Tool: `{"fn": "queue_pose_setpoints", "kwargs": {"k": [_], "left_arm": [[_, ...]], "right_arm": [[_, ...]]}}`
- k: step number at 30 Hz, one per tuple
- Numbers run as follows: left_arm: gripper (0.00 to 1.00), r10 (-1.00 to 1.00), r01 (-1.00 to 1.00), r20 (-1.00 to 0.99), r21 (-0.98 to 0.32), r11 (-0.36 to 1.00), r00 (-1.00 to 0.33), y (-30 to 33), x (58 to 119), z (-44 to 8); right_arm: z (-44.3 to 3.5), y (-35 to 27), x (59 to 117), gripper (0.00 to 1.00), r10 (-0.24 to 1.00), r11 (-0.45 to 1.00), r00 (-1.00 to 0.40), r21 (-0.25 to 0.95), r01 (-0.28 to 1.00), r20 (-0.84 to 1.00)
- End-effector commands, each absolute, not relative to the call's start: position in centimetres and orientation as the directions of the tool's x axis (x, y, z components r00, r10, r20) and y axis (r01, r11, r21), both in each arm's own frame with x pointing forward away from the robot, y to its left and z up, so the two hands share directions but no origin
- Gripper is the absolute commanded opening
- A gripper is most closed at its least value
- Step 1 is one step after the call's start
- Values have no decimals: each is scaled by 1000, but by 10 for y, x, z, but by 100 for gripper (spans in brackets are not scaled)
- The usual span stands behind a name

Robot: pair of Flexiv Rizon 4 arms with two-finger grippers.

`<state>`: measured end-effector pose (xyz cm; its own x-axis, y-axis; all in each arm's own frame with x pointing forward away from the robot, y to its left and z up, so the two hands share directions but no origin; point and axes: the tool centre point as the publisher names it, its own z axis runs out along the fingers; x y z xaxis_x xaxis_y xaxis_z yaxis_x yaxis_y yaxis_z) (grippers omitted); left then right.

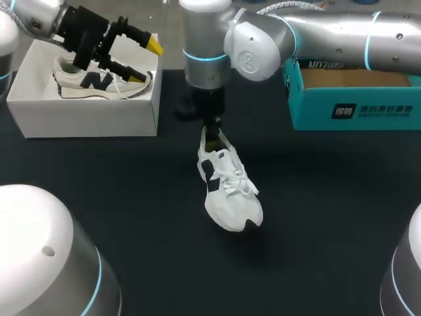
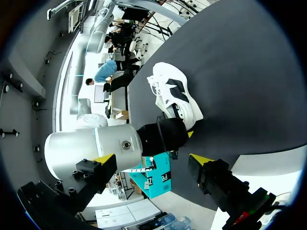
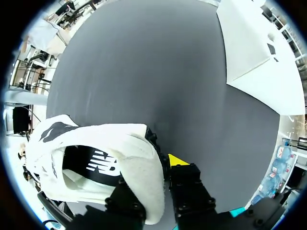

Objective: Take the shoe out of the shoebox, open the shoe tongue, remove and reinsert the insole, then place the shoe into the shoebox

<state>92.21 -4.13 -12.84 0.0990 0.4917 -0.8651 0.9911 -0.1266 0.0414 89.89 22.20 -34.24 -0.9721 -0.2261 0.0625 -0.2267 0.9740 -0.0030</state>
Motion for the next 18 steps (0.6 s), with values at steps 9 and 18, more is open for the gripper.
{"fn": "queue_pose_setpoints", "kwargs": {"k": [9,18], "left_arm": [[100,494,991,-864,43,-126,100,-41,921,-128],[100,494,991,-864,43,-126,100,-41,921,-128]], "right_arm": [[-214,184,903,0,-212,977,-977,-24,-213,27],[-171,152,917,0,-208,978,-976,-23,-207,-60]]}}
